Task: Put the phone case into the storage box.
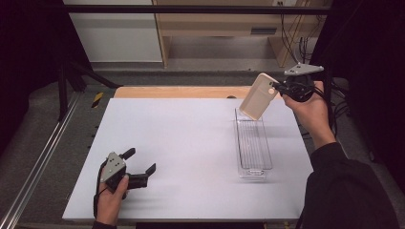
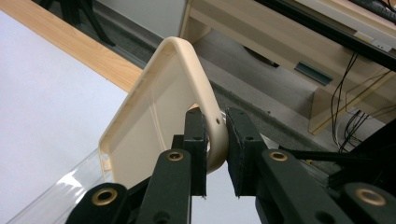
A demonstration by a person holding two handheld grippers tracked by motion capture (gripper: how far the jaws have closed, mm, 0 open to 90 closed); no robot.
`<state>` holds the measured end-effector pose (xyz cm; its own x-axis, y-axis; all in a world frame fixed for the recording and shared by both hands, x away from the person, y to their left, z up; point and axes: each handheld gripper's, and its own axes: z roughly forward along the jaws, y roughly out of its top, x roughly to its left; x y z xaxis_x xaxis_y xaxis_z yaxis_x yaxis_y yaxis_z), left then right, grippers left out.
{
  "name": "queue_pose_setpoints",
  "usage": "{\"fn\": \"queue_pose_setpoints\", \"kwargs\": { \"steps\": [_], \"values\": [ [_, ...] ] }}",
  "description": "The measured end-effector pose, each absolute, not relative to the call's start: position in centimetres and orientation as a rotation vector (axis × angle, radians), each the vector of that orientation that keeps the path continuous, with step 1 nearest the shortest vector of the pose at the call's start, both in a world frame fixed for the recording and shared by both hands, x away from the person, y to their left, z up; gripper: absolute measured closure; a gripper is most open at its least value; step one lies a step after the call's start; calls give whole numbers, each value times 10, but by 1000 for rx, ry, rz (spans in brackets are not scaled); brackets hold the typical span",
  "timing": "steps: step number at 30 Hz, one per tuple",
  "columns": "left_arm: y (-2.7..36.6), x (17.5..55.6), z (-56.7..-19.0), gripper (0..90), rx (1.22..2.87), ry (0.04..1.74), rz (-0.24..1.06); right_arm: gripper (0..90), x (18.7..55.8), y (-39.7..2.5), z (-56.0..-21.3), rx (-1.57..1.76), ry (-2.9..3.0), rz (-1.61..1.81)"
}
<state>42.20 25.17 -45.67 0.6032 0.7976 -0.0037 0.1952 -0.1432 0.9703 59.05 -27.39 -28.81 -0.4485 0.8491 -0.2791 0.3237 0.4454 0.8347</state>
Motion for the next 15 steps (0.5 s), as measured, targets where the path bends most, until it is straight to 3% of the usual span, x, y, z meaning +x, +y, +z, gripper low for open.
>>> {"fn": "queue_pose_setpoints", "kwargs": {
  "steps": [15],
  "values": [
    [254, 422, -456, 25, 1661, 828, 647, 791, 597, -271, -297, 957, 2006, 892]
  ]
}}
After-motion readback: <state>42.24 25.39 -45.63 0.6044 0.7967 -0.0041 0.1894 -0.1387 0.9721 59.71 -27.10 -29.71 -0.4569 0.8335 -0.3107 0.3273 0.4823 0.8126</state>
